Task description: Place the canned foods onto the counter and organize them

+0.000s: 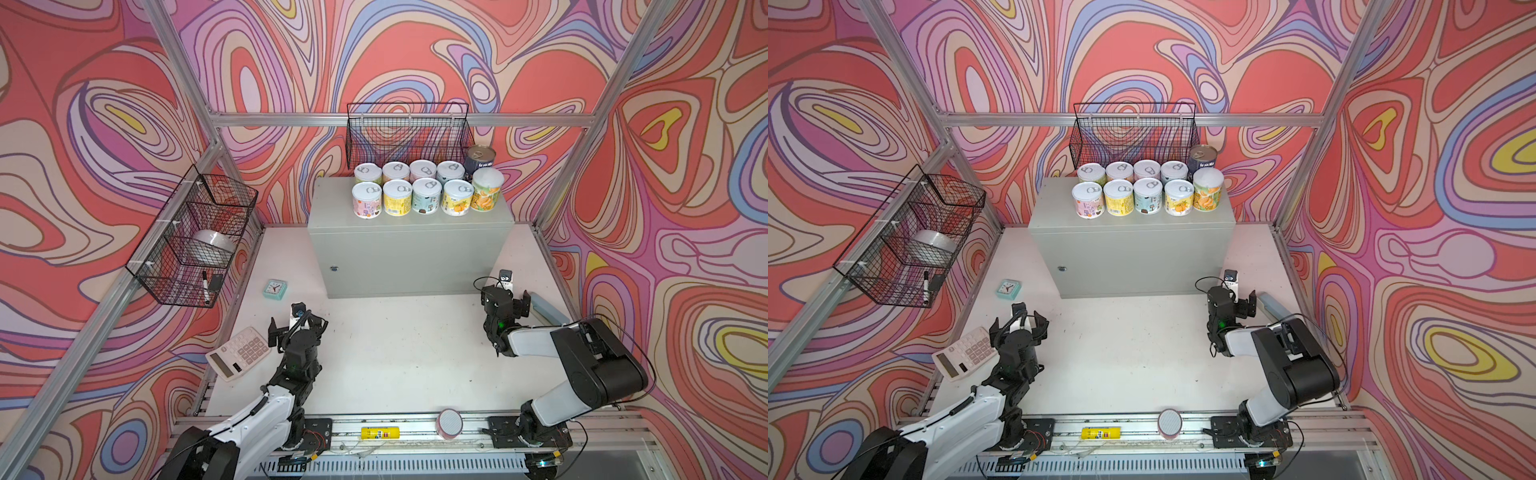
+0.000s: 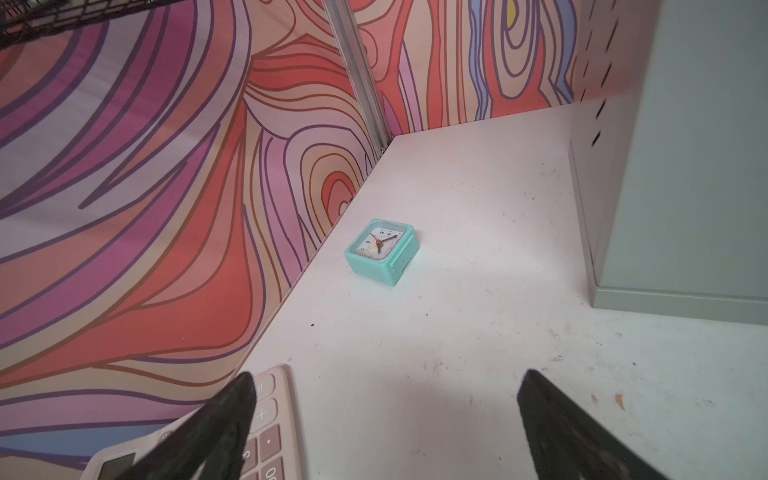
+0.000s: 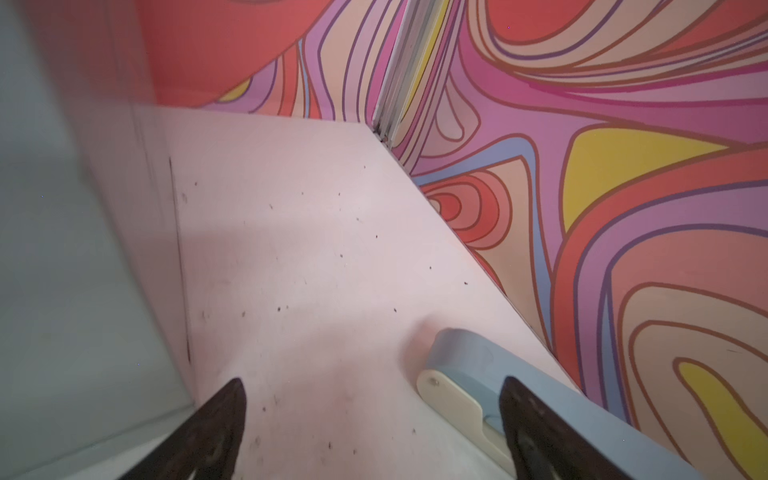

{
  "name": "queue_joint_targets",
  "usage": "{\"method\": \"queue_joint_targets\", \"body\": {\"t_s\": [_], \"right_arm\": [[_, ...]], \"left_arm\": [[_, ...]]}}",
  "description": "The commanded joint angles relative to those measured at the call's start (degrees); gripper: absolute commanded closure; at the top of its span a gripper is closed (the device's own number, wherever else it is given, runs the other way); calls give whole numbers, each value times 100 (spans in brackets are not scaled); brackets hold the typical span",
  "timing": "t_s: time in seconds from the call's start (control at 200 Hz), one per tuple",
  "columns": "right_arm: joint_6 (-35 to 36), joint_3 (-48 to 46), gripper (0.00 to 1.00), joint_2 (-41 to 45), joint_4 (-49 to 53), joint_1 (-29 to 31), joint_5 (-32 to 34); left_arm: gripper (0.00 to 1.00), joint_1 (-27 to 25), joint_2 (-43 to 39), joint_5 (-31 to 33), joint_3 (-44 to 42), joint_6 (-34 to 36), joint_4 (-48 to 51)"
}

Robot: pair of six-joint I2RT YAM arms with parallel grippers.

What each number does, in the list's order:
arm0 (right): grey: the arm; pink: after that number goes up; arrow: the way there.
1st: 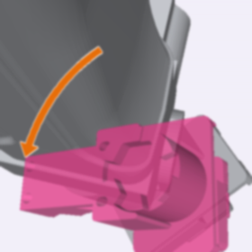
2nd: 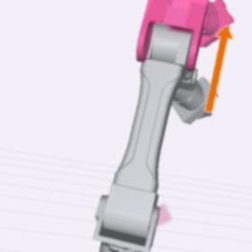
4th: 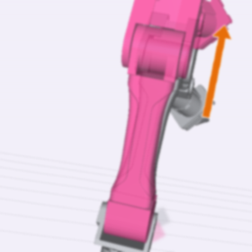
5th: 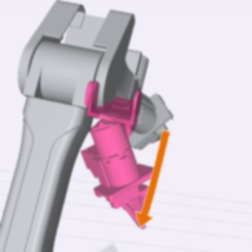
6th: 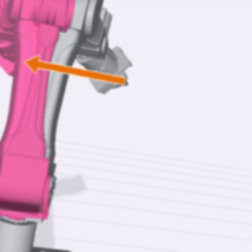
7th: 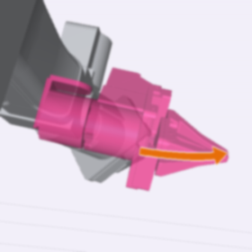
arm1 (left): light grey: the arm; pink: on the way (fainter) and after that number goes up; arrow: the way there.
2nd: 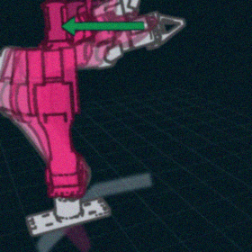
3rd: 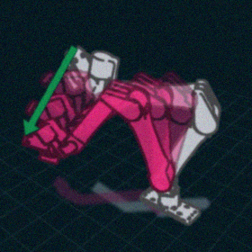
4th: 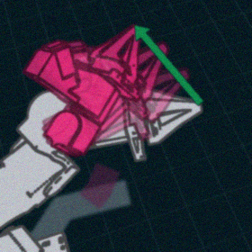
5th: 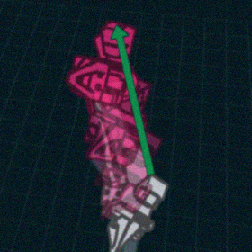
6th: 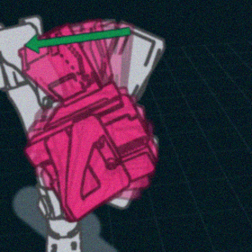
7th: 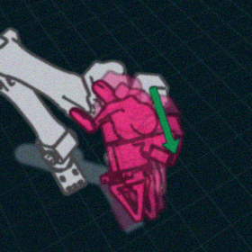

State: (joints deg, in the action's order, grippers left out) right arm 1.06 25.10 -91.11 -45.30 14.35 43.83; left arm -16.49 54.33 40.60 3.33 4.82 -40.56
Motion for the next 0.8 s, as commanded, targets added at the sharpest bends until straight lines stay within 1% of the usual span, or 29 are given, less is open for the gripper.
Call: {"method": "queue_joint_targets", "body": {"t_s": [0.0, 0.02, 0.035, 0.07, 0.095, 0.12, 0.16, 0.185, 0.245, 0.28, 0.3, 0.325, 0.371, 0.416, 0.436, 0.486, 0.546, 0.611, 0.636, 0.676, 0.741, 0.791], "right_arm": [[259, 18, 2, -511, -1498, -170, -768], [452, 3, 2, -710, -1909, -188, -754], [487, -4, 2, -738, -2014, -187, -714], [256, 2, 2, -559, -1602, -240, -894], [142, 3, 1, -470, -1383, -366, -1267], [115, -8, 2, -467, -1358, -482, -1558], [73, -31, 2, -459, -1401, -562, -1770], [49, -58, 2, -424, -1360, -613, -1913], [-18, -196, 2, -423, -1559, -771, -2373], [-105, -228, 2, -429, -1583, -888, -2566], [-169, -234, 2, -465, -1562, -970, -2715], [-221, -199, 2, -586, -1595, -1033, -2799], [-155, -91, 2, -816, -1757, -1045, -2728], [-288, 108, 2, -684, -1030, -1138, -2968], [-331, 121, 2, -714, -1058, -1205, -3079], [-365, 124, 2, -713, -1090, -1239, -3064], [-352, 103, 2, -741, -1175, -1238, -3044], [-346, 102, 2, -731, -1151, -1234, -3032], [-343, 92, 1, -728, -1178, -1234, -3019], [-343, 99, 2, -723, -1168, -1235, -3021], [-343, 89, 1, -720, -1172, -1233, -3029], [-342, 88, 2, -716, -1174, -1241, -3028]], "left_arm": [[0, 682, 698, -1079, 254, -395, -971], [0, 844, 870, -1239, 320, -483, -1060], [0, 937, 979, -1339, 386, -541, -1108], [0, 1205, 1287, -1577, 516, -698, -1199], [0, 1368, 1458, -1902, 580, -821, -1281], [0, 1552, 1603, -2280, 605, -964, -1396], [0, 1853, 1824, -2855, 616, -1272, -1617], [0, 2010, 2023, -3044, 641, -1470, -1757], [0, 2086, 2717, -3225, 729, -1467, -2350], [0, 2081, 2999, -3719, 722, -1266, -2737], [0, 2080, 3071, -3991, 751, -1175, -2727], [0, 2064, 3152, -4140, 820, -1099, -2635], [0, 2067, 3367, -4232, 912, -1080, -2685], [0, 2074, 3476, -4169, 986, -1105, -2740], [0, 2071, 3396, -4191, 1044, -1106, -2512], [0, 2071, 3203, -4289, 1275, -1061, -1775], [0, 2056, 3437, -4596, 1664, -897, -1409], [0, 1864, 3314, -4468, 1956, -690, -588], [0, 1860, 3348, -4478, 1908, -685, -670], [1, 1860, 3457, -4466, 1821, -693, -1105], [0, 1860, 3317, -4467, 1900, -690, -692], [0, 1860, 3392, -4468, 1800, -696, -1054]]}}
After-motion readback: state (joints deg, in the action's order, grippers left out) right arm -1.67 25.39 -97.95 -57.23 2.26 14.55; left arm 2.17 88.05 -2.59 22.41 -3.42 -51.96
